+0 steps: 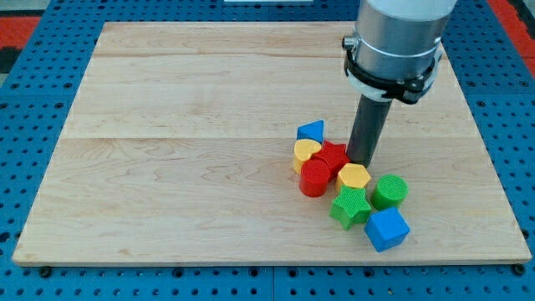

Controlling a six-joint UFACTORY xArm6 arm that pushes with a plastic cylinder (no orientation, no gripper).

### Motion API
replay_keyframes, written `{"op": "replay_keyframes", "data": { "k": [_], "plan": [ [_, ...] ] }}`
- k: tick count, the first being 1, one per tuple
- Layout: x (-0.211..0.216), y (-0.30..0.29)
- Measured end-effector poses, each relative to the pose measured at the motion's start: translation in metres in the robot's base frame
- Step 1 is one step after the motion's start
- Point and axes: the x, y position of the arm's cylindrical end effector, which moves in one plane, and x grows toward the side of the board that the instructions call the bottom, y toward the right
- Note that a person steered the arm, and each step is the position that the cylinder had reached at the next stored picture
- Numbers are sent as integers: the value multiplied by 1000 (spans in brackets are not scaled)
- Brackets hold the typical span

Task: Move arm at bottom right corner of the board

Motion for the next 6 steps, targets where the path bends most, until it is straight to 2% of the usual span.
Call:
{"op": "replay_keyframes", "data": {
  "k": [1, 2, 3, 4, 5, 6],
  "plan": [
    [1, 13],
    [-8, 53],
    [30, 100],
    [98, 149],
    [124, 119],
    [121, 91]
  ]
}}
